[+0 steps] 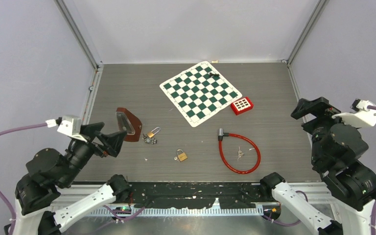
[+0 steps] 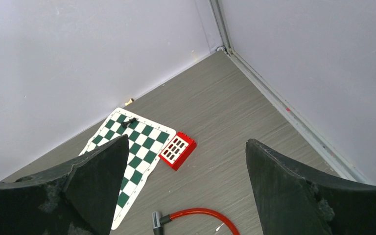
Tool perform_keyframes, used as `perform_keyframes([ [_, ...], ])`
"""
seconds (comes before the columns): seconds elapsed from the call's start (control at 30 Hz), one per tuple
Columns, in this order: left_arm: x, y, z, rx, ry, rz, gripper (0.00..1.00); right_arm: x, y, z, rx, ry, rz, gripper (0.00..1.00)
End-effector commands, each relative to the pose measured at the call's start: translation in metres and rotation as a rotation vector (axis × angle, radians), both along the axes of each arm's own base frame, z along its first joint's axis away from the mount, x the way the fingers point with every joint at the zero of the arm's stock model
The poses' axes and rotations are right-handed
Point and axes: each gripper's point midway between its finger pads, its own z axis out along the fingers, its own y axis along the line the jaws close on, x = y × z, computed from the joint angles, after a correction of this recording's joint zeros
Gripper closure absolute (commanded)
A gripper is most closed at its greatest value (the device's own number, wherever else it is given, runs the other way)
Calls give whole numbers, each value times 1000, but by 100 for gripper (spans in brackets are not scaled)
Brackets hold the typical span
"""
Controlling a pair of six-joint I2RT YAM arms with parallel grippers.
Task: Lock with the key
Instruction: Reset both arms
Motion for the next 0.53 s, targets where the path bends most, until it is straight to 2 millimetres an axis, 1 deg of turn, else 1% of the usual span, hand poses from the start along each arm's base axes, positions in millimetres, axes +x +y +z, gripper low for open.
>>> perform_keyframes([
  [0.0, -9, 13, -11, -56, -2, 20, 0, -23, -13, 26, -16, -111, 6, 4],
  [0.03, -10, 17, -13, -67, -9, 29, 0, -29, -16, 32, -13, -143, 13, 5],
  [0.13, -13, 26, -19, -93, -10, 53, 1, -37, -13, 41, -17, -191, 57, 4],
  [0.27, -14, 28, -26, -98, 7, 60, 0, -37, -8, 48, -35, -220, 99, 5],
  [0.3, -15, 29, -27, -96, 7, 59, 0, -37, -3, 50, -52, -227, 130, 5],
  [0.4, -17, 25, -25, -93, -6, 30, 1, -41, 2, 62, -54, -278, 174, 4],
  [0.5, -17, 27, -22, -106, -17, 36, 0, -44, 5, 64, -44, -299, 196, 5],
])
